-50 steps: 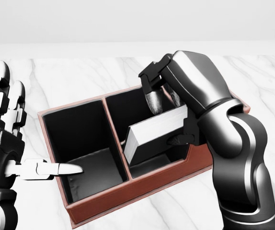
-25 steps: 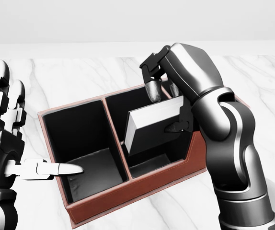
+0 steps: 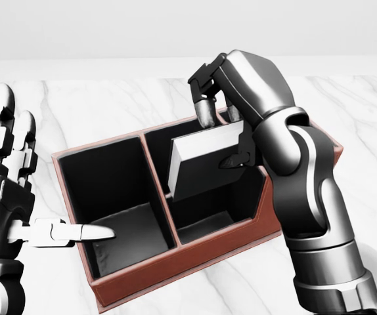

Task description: Pick up the book and place it in the front compartment of the caddy.

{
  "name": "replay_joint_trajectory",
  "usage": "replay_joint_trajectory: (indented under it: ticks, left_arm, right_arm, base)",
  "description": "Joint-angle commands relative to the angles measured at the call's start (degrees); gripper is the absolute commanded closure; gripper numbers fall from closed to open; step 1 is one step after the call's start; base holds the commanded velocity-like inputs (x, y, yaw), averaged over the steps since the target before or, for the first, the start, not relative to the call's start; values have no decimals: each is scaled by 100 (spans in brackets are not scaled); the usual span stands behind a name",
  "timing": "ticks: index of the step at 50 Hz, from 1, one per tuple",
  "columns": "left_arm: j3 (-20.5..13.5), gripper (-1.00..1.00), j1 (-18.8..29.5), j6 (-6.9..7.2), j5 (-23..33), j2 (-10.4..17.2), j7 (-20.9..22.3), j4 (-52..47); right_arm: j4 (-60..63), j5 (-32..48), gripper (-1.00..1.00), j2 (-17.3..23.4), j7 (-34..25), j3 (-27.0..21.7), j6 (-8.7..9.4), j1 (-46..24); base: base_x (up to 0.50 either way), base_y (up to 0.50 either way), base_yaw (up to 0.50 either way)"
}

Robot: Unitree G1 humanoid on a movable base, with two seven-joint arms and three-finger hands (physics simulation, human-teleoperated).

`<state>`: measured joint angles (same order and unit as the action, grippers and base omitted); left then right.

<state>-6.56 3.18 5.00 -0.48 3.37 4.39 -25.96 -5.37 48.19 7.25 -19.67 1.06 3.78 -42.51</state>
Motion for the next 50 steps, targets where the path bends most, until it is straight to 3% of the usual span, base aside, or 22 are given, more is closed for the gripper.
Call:
replay_joint_trajectory:
  ticks: [1,18,32,42,50]
  left_arm:
    - [3,-100,-4,0,6,-4,3,23]
    - [8,-100,-2,0,26,-1,-9,9]
    - [6,-100,18,0,40,-1,-21,33]
    - [6,-100,20,0,39,-1,-22,45]
    - [6,-100,9,0,41,1,-18,46]
  right_arm:
    - [-380,19,100,60,258,-64,-115,-339]
    - [-672,-48,100,55,507,-60,-264,-493]
    - [-890,-100,100,48,755,-50,-503,-502]
    - [-1187,-122,100,72,1098,-60,-826,-504]
    - [-1365,-158,100,74,1387,-58,-878,-544]
  base:
    - [0,0,0]
    - [0,0,0]
    - [0,0,0]
    - [0,0,0]
    - [0,0,0]
